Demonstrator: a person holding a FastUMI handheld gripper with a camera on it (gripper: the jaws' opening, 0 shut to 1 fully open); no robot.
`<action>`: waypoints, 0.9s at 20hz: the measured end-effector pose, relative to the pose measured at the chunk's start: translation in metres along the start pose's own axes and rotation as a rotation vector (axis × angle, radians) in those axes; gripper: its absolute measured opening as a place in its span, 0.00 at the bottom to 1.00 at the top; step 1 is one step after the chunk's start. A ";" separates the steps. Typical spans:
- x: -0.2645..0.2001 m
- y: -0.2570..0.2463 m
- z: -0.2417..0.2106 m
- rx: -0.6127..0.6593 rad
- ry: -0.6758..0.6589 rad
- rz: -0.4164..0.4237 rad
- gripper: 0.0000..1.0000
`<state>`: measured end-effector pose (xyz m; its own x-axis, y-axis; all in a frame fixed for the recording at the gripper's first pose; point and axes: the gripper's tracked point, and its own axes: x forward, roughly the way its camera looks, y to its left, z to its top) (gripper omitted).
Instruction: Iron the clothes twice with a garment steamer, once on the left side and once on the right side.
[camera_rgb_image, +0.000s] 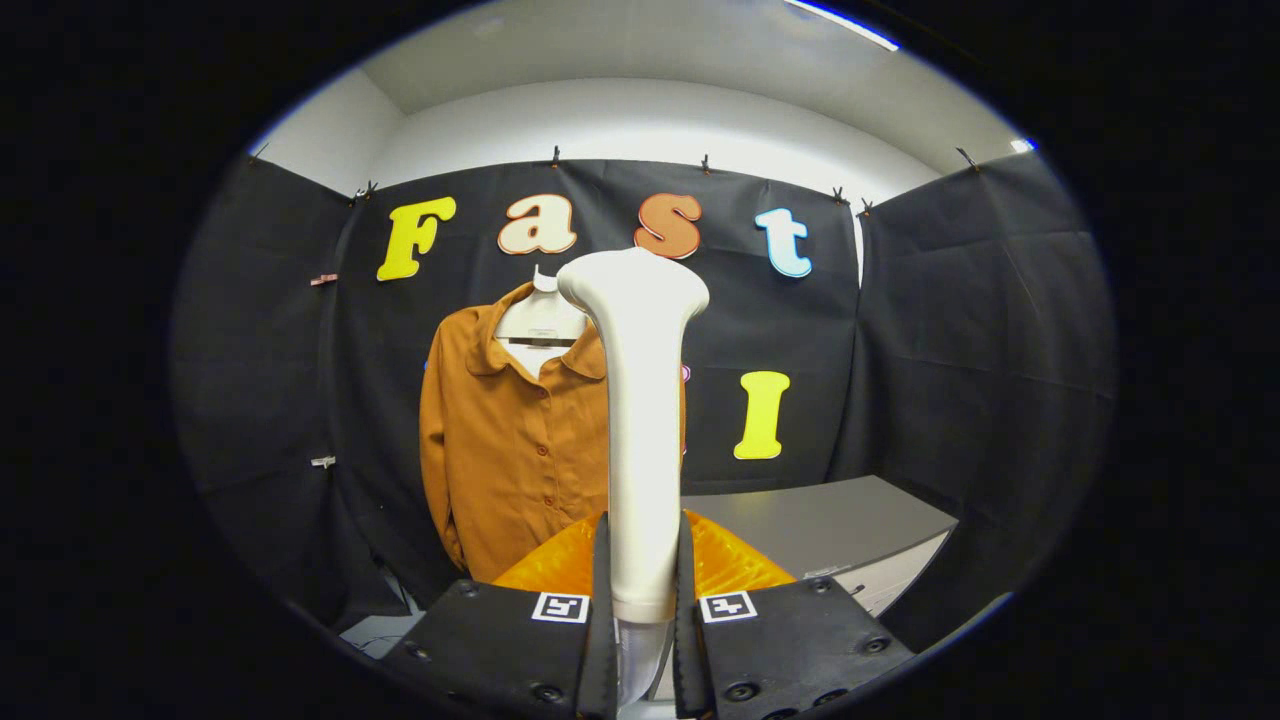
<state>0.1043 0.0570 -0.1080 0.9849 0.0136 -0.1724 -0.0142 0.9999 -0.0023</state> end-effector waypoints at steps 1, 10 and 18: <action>0.000 -0.006 0.003 -0.003 -0.003 -0.005 0.26; -0.002 -0.038 0.007 0.001 -0.016 -0.024 0.25; 0.000 -0.039 0.011 -0.003 -0.027 -0.022 0.26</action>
<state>0.1068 0.0185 -0.0968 0.9893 -0.0082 -0.1459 0.0070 0.9999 -0.0085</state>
